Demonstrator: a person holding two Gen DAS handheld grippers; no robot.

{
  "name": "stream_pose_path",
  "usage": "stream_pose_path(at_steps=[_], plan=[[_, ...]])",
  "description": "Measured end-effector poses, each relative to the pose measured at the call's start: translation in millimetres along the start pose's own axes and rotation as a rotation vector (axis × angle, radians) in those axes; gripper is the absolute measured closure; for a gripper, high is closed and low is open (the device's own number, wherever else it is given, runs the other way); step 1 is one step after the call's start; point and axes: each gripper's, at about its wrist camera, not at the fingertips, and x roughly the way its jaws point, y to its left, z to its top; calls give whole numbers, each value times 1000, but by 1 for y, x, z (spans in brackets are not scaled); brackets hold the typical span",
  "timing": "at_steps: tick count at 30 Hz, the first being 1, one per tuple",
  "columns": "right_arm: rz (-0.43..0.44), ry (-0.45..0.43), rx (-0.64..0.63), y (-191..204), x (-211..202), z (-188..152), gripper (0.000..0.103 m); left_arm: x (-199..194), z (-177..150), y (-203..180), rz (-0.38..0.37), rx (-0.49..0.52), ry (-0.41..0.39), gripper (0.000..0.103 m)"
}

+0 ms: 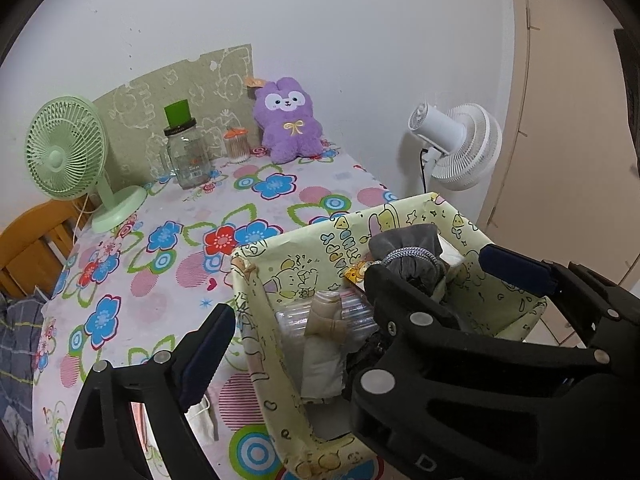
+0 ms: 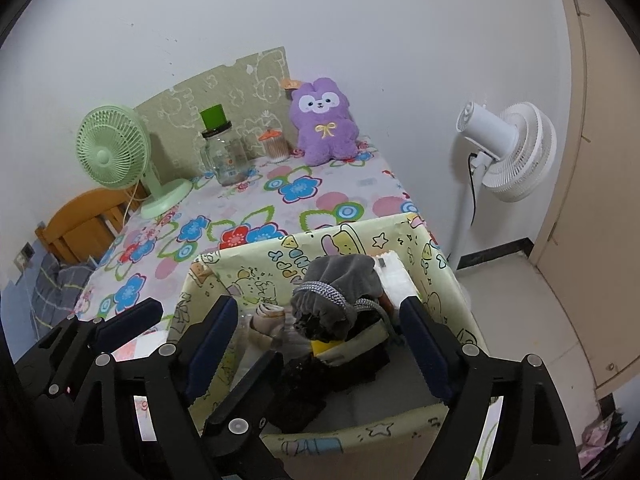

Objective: Organize soft objects
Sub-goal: 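Lower both held items into the cartoon box and open both tools, then move both open tools back over the pink paper and white tissue pack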

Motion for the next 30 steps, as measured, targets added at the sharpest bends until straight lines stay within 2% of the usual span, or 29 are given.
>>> stream_pose_path(at_steps=[8, 12, 30], plan=[[-15, -16, -14, 9, -13, 2, 17, -12, 0, 8, 2, -14, -27, 5], [-32, -40, -21, 16, -23, 4, 8, -21, 0, 13, -1, -21, -49, 3], [-74, -122, -35, 53, -57, 3, 1, -57, -6, 43, -3, -50, -115, 0]])
